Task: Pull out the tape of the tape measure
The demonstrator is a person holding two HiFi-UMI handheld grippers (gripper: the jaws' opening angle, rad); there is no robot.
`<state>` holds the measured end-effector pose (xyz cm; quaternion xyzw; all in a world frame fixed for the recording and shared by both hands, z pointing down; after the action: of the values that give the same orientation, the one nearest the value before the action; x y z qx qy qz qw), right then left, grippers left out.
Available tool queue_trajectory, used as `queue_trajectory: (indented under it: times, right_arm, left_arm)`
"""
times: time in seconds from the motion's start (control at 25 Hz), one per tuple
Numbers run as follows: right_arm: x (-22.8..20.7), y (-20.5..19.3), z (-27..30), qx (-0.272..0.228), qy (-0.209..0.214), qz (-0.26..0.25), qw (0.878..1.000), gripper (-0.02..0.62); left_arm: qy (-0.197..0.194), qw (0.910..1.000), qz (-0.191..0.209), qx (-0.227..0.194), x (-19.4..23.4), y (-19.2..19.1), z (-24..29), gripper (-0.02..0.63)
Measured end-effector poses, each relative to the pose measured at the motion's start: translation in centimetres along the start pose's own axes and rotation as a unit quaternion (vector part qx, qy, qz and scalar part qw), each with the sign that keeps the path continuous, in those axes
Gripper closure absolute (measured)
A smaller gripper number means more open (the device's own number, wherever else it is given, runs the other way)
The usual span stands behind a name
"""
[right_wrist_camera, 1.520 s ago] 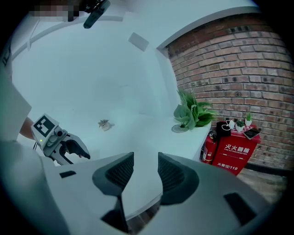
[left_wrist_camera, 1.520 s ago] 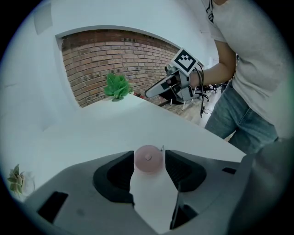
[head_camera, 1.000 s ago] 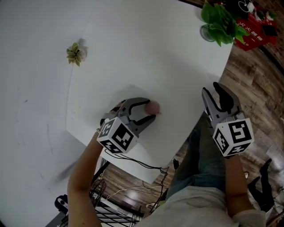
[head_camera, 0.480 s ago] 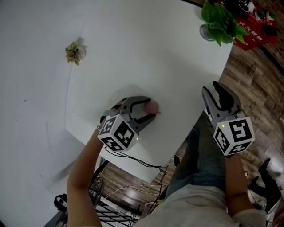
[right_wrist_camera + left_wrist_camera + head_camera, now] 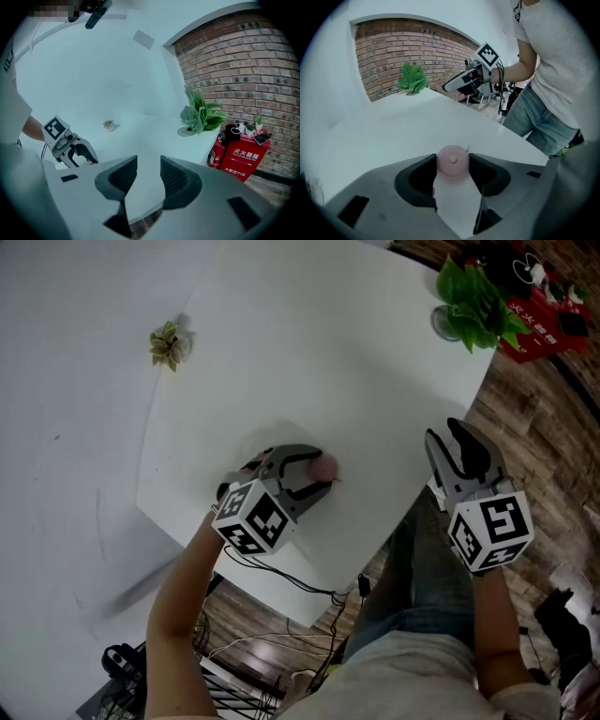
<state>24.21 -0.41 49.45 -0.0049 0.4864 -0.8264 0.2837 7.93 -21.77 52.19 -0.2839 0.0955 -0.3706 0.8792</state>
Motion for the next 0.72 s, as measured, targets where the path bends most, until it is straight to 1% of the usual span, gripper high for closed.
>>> queue_trajectory:
  times: [0.12, 0.24, 0.32, 0.44, 0.56, 0.64, 0.72]
  right_arm:
    - [-0.1, 0.4, 0.0, 0.000, 0.003, -0.008, 1.000, 0.440]
    - [0.0, 0.9, -0.2, 0.000, 0.007, -0.013, 1.000, 0.440]
    - [0.1, 1.3, -0.4, 0.000, 0.010, -0.019, 1.000, 0.442]
    - [0.1, 1.9, -0.7, 0.001, 0.015, -0.029, 0.999, 0.442]
    - [0.6, 2.7, -0.7, -0.001, 0.024, -0.040, 0.999, 0.443]
    - [1.0, 3.5, -0.6, -0.003, 0.033, -0.049, 0.998, 0.443]
    - [1.6, 4.1, -0.4, -0.005, 0.044, -0.059, 0.997, 0.443]
  left_arm:
    - [0.005, 0.9998, -0.018, -0.003, 0.1, 0.1, 0.2, 0.393]
    - [0.014, 0.9987, -0.047, -0.011, 0.3, 0.3, 0.0, 0.393]
    - [0.031, 0.9971, -0.066, -0.022, 0.6, 0.5, -0.5, 0.393]
    - [0.069, 0.9930, -0.089, -0.032, 0.9, 0.7, -1.4, 0.393]
    - [0.110, 0.9848, -0.127, -0.046, 0.9, 0.8, -2.9, 0.393]
    - [0.143, 0.9758, -0.155, -0.058, 0.8, 0.8, -4.2, 0.393]
    - [0.178, 0.9643, -0.185, -0.066, 0.5, 0.7, -5.5, 0.393]
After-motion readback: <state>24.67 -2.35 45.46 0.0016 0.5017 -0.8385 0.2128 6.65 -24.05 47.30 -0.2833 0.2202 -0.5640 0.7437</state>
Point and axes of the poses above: the fingertips, and each gripper's own axes: z forward along the fingers, x to its left, y out of its top, the point moved 9 cm from there along -z, backward along the fingers, and after that the axes turned 1 degree about y, right-handed, at the moved point
